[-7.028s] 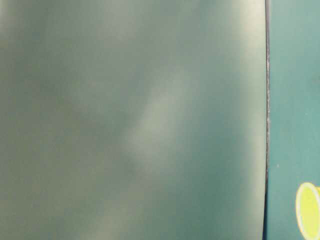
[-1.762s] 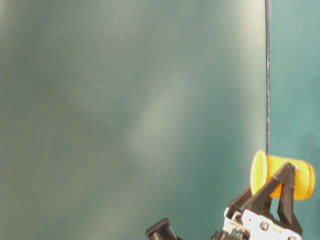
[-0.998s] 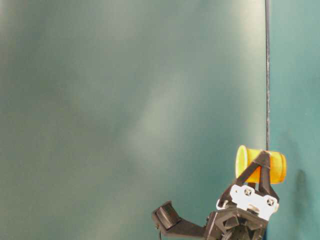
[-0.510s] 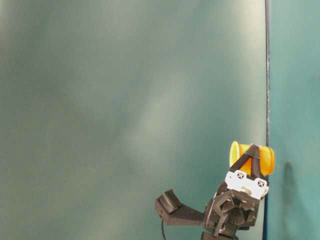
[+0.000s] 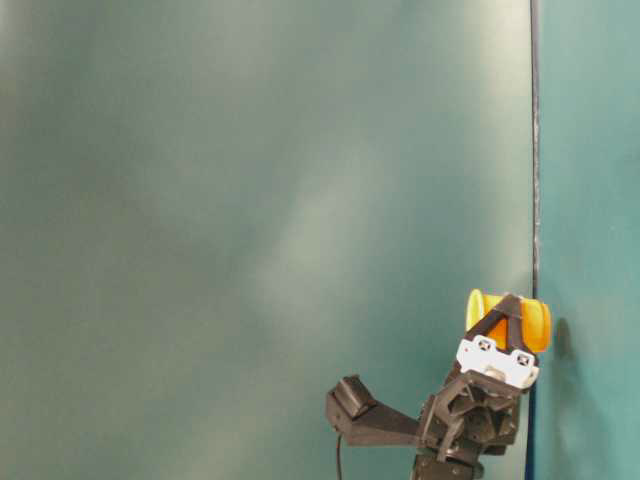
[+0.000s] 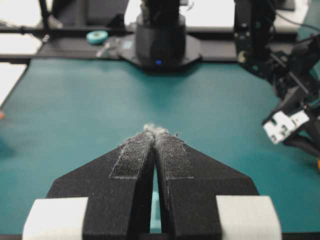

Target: Move the cup backward with left arm.

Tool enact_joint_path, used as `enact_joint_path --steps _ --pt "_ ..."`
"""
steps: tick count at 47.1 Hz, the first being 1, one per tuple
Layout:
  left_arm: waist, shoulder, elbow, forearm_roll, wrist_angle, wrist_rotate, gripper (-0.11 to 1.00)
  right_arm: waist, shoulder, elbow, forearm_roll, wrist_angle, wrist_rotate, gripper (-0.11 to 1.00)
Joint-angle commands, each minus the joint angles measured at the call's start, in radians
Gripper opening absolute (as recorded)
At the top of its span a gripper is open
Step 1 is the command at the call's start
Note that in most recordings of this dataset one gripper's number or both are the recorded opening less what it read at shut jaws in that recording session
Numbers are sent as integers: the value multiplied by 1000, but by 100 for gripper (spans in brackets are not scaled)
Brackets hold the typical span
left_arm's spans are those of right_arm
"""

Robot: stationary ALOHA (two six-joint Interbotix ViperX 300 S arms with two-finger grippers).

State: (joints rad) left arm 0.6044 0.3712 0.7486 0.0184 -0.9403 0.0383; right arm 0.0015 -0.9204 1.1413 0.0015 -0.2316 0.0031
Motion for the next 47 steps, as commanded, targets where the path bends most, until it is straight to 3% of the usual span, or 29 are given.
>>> enact_joint_path --steps 1,47 --pt "0 -11 -14 -3 -28 -3 63 -2 5 -31 0 -3 0 0" --pt "5 6 -14 -11 -54 -6 63 -8 9 -29 0 -3 0 0"
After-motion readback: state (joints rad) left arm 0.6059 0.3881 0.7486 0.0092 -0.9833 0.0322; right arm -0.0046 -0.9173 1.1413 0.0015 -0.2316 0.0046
